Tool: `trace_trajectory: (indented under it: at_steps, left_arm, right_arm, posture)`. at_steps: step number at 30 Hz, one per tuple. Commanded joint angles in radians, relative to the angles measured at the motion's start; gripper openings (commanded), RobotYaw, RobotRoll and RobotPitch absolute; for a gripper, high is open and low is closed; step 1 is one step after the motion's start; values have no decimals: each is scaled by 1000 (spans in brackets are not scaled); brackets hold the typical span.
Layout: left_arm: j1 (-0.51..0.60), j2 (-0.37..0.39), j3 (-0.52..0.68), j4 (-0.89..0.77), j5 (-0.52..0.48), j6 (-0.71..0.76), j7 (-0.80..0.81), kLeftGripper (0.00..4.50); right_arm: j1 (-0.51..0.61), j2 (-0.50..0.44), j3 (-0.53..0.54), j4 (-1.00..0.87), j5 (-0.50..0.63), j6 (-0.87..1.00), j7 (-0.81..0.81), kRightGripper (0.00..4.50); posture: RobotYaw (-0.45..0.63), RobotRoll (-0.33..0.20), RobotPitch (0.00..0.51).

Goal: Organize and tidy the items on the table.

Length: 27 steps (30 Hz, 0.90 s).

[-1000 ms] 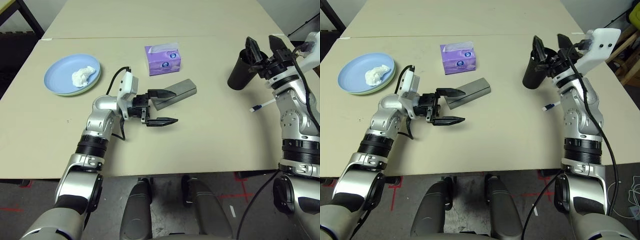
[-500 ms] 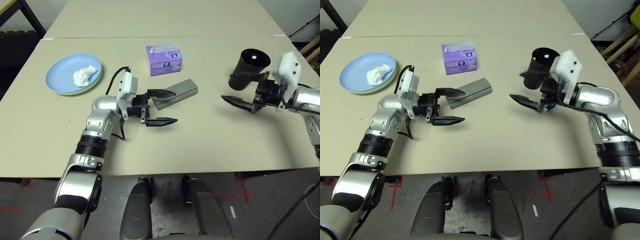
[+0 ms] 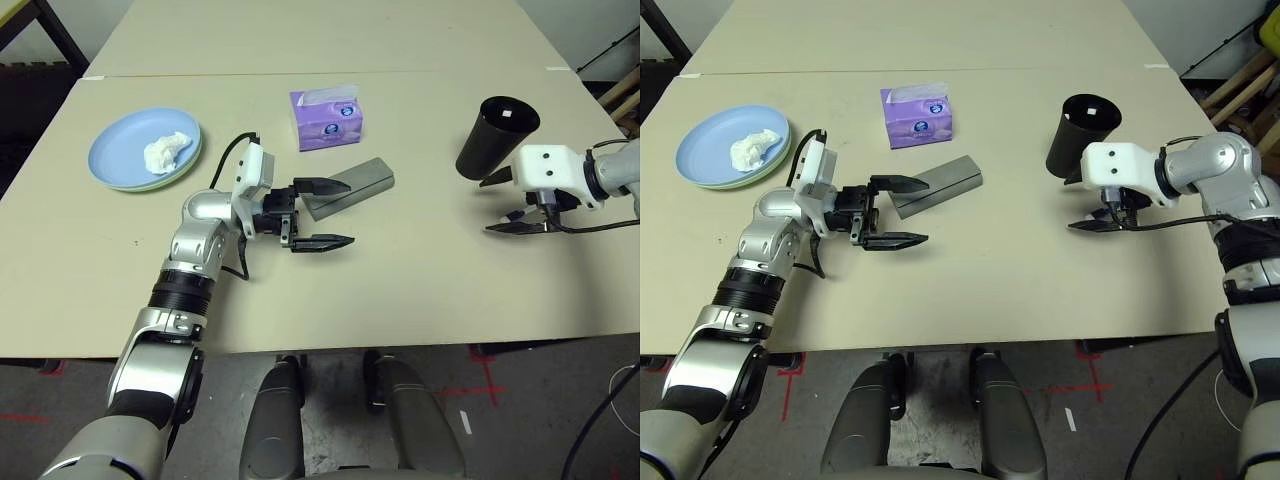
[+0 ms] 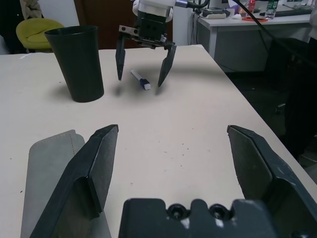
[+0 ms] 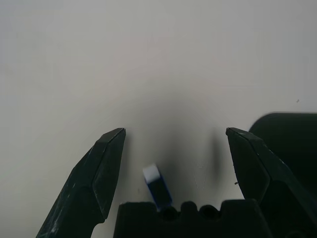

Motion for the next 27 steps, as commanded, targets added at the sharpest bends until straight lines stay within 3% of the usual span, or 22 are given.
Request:
trace_trajectory:
  at_steps: [1,18,27]
  left_arm:
    - [17,7,-6,-22,-6,0,-5,4500]
    - [42,19,2,-52,20,48,157,4500]
    - [56,12,25,-90,-20,33,178,4500]
  right_arm:
    - [-39,-3,31,72,-60,-66,11,4478]
    - [-142,-3,98,201,-236,-197,-41,4478]
    - [-194,12,142,250,-314,-244,-95,4478]
  posture:
    - [57,0,258]
    - [75,0,259]
    - [92,0,258]
